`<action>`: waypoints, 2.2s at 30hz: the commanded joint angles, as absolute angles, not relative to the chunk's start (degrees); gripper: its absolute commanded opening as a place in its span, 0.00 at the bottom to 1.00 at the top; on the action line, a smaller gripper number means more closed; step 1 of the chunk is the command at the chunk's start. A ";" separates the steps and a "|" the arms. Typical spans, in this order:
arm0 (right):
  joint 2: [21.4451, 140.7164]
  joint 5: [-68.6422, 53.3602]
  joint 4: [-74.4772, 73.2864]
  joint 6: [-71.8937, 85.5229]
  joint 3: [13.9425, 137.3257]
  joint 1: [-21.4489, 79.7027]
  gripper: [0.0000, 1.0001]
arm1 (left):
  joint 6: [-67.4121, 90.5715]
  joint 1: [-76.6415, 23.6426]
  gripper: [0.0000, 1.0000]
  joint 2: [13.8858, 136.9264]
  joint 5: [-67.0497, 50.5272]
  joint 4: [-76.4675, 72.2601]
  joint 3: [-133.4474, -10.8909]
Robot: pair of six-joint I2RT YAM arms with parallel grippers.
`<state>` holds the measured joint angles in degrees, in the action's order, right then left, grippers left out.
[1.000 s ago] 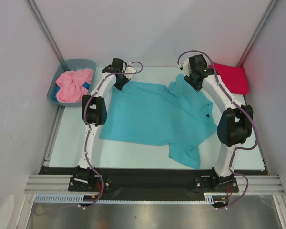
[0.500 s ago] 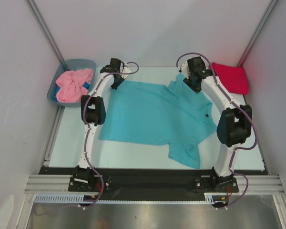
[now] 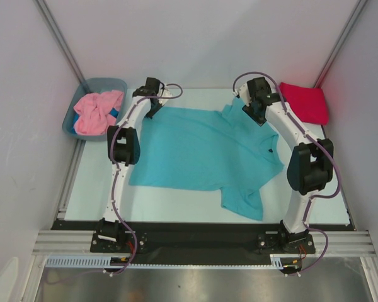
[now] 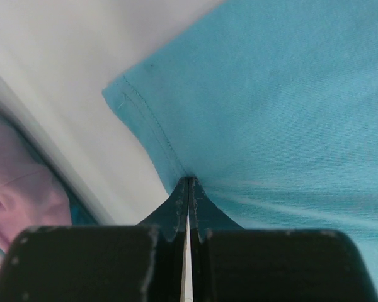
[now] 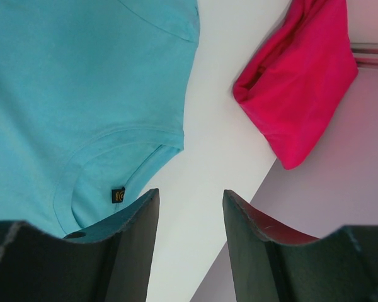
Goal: Fold and stack the t-shirts
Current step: Flatten the tshirt out
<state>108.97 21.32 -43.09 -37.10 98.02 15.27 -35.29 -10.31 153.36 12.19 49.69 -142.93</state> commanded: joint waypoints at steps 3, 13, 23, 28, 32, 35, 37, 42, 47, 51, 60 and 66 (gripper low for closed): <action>104.33 22.50 -42.45 -37.18 97.21 15.56 0.51 | -36.30 -6.42 0.00 156.62 17.31 56.16 -143.17; 103.54 22.24 -41.40 -37.36 93.78 15.12 0.51 | -34.81 -5.19 0.01 154.96 18.90 54.06 -143.00; 107.13 14.60 -39.73 -34.63 90.96 11.78 0.37 | -31.29 -7.56 1.00 134.58 2.14 48.08 -135.27; 114.51 10.56 -36.21 -30.33 95.52 9.76 0.00 | -29.53 -8.96 1.00 122.20 -9.64 46.05 -127.02; 122.06 7.74 -34.55 -26.38 102.64 7.74 0.00 | -34.36 -10.63 1.00 117.16 -12.04 46.49 -115.25; 127.96 6.51 -34.28 -23.74 109.15 7.12 0.00 | -36.74 -11.25 1.00 116.89 -11.43 49.30 -109.00; 130.24 5.63 -34.45 -23.03 112.84 7.03 0.00 | -37.52 -11.25 1.00 117.59 -11.16 51.75 -107.14; 134.12 5.80 -33.05 -22.94 115.66 7.38 0.00 | -37.97 -11.25 1.00 117.95 -8.79 52.91 -104.59; 136.49 5.71 -32.78 -21.88 118.30 7.82 0.00 | -37.00 -11.25 1.00 118.83 -8.00 54.14 -105.82; 138.77 8.08 -31.99 -22.50 119.35 8.26 0.00 | -35.95 -11.69 1.00 119.09 -8.53 54.84 -107.84; 142.73 11.86 -30.41 -23.29 121.20 8.00 0.00 | -38.67 -12.04 1.00 118.65 -6.95 58.53 -111.97; 144.31 17.04 -28.13 -24.08 121.02 7.12 0.00 | -39.11 -12.13 1.00 117.51 -6.06 59.59 -112.85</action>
<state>141.58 12.99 -29.65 -23.27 119.72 8.32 -37.67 -11.77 120.57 -6.48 57.80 -110.39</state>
